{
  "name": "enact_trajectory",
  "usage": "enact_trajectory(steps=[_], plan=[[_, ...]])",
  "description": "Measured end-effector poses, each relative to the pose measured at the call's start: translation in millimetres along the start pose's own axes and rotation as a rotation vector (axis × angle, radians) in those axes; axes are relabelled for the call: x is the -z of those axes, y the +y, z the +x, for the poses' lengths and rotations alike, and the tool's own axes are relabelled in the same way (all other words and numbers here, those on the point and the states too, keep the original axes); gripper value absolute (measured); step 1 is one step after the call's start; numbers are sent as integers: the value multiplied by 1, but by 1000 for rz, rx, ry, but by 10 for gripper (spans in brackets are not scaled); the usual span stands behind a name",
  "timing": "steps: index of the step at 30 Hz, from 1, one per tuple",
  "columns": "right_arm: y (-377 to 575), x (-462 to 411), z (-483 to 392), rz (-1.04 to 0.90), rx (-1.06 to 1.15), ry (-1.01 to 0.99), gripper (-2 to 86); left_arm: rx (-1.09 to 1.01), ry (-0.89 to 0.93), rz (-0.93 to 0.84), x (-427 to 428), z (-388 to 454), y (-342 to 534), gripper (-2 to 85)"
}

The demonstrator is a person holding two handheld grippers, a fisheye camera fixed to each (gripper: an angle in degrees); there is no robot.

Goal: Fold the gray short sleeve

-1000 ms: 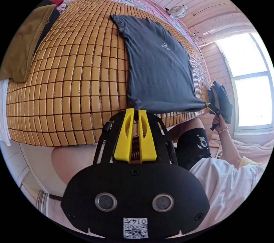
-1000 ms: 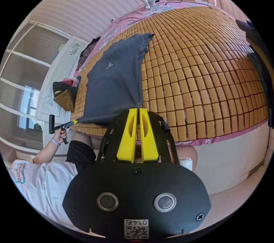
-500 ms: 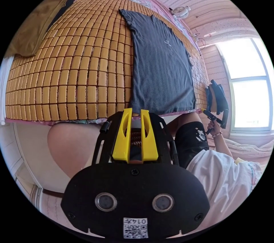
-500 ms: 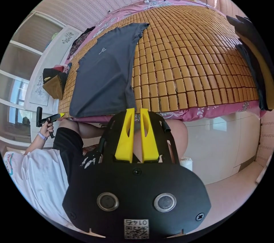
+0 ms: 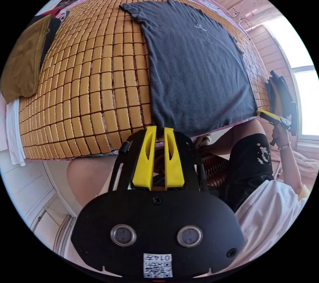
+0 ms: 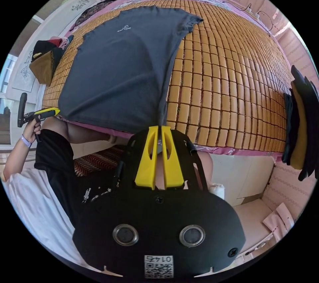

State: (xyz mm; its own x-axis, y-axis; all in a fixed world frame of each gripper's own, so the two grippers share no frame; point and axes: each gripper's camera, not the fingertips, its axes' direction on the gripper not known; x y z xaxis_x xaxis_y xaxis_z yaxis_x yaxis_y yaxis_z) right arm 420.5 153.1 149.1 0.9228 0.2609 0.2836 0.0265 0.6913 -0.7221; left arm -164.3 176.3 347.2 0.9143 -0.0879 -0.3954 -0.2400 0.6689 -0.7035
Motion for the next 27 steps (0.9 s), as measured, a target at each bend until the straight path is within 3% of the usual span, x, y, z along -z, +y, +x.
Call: enact_trajectory(steps=[10,19,27], plan=[[25,-5,66,30,-232,-286,3,-35,29,-24,0,0,19,6],[39,-7,63,24,-222,-207,18,11,72,-37,-5,-13,46,7],[76,-6,55,48,-259,-130,45,119,89,223,27,-35,103,28]])
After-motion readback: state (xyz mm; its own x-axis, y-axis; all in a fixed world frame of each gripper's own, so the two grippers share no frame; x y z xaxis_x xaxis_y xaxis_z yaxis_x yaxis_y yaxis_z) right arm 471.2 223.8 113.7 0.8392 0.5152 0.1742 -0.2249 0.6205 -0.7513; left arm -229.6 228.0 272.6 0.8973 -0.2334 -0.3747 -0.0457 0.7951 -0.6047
